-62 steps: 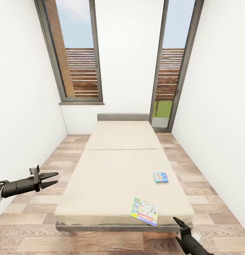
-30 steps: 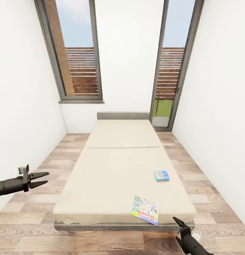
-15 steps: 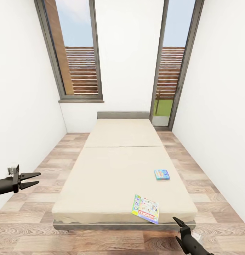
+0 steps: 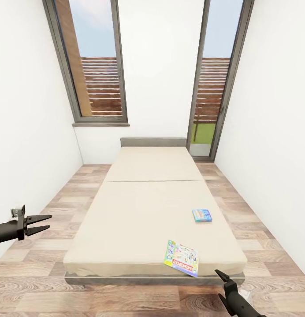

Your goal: Put all the toys in the child's room - the three board games (two on the bed and one on the table), the two jigsaw puzzles on the table, and the tennis ball on the table - inside the toy box on the table in the child's room.

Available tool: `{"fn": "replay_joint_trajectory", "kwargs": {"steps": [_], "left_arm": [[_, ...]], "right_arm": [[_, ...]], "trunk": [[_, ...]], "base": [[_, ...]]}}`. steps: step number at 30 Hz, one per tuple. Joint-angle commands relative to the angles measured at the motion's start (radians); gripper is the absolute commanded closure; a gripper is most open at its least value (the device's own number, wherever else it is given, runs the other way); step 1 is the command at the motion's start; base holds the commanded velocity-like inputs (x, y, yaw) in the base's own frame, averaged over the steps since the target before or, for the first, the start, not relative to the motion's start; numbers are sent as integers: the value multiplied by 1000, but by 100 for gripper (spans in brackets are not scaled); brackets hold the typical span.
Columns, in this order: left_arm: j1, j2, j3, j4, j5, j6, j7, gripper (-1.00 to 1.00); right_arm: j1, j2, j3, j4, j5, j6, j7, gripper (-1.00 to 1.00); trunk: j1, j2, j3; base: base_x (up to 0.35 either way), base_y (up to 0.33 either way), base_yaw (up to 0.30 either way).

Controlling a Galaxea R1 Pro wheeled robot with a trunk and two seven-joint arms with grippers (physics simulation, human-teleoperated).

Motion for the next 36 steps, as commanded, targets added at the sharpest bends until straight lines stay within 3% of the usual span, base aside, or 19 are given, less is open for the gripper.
{"fn": "replay_joint_trajectory", "kwargs": {"steps": [1, 36], "left_arm": [[-1, 0, 0, 0, -2, 11, -4, -100], [1, -27, 1, 1, -3, 11, -4, -100]], "right_arm": [[-1, 0, -6, 0, -3, 8, 1, -100], [-1, 1, -6, 0, -5, -9, 1, -100]], "trunk": [[4, -8, -4], [138, -253, -114]], "base": [[0, 0, 0], [0, 0, 0]]}}
